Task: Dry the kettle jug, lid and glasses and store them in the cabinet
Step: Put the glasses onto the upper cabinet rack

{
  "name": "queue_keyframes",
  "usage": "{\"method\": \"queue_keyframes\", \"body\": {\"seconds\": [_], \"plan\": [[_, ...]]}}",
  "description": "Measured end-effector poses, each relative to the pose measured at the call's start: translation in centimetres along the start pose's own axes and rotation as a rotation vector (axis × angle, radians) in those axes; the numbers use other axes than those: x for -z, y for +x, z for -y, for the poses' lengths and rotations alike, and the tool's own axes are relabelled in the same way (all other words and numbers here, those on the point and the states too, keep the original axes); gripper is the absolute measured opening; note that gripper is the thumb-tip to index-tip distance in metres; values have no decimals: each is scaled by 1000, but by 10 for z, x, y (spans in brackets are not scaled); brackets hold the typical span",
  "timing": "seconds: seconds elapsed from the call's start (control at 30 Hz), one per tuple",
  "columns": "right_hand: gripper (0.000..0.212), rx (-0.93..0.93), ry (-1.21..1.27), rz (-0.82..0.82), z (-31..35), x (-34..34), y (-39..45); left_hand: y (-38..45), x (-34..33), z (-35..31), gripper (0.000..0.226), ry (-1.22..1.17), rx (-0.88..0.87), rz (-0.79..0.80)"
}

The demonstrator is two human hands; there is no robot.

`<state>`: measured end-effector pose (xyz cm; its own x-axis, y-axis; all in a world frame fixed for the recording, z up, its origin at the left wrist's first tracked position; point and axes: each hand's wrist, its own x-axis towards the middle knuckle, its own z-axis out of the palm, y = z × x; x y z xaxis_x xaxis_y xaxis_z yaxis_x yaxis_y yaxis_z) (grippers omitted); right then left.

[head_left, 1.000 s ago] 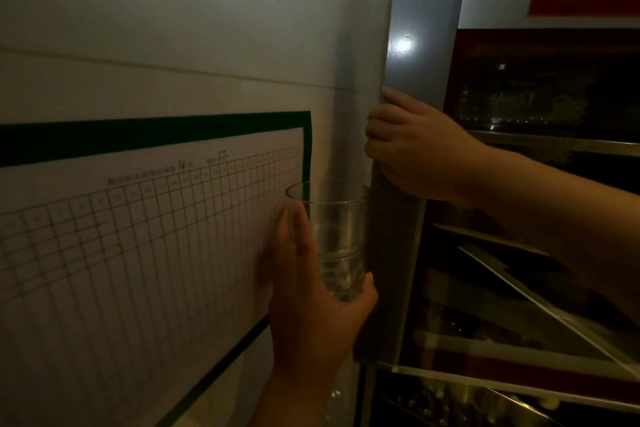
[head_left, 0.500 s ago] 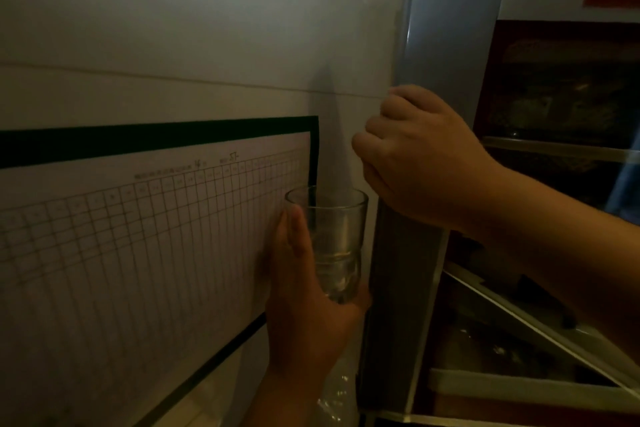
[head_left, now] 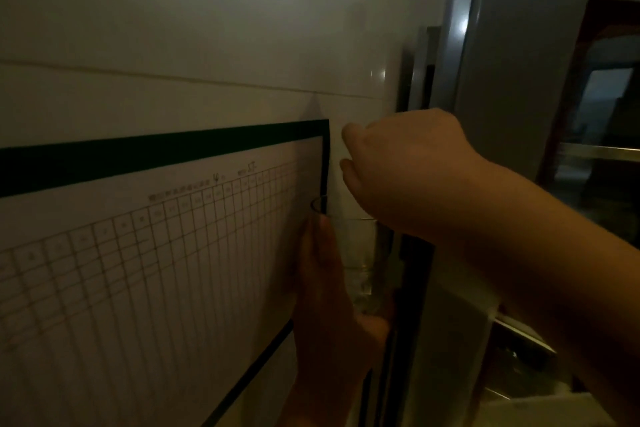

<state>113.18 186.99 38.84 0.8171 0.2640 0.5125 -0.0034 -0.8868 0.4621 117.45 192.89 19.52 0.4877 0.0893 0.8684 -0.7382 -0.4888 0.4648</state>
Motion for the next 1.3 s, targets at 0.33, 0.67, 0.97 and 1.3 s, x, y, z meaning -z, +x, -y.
{"method": "queue_keyframes", "body": {"seconds": [0.33, 0.67, 0.97, 1.3], "plan": [[38, -334, 500, -65, 29, 8, -6, 9, 0, -16, 83, -241, 265, 144], [32, -626, 666, -469, 25, -12, -49, 6, -11, -10, 111, -171, -25, 22], [92, -711, 1105, -95, 25, -63, -57, 8, -15, -22, 100, -242, -56, 72], [115, -770, 1236, -150, -4, -74, -80, 10, -37, -42, 104, -268, -100, 89]]}}
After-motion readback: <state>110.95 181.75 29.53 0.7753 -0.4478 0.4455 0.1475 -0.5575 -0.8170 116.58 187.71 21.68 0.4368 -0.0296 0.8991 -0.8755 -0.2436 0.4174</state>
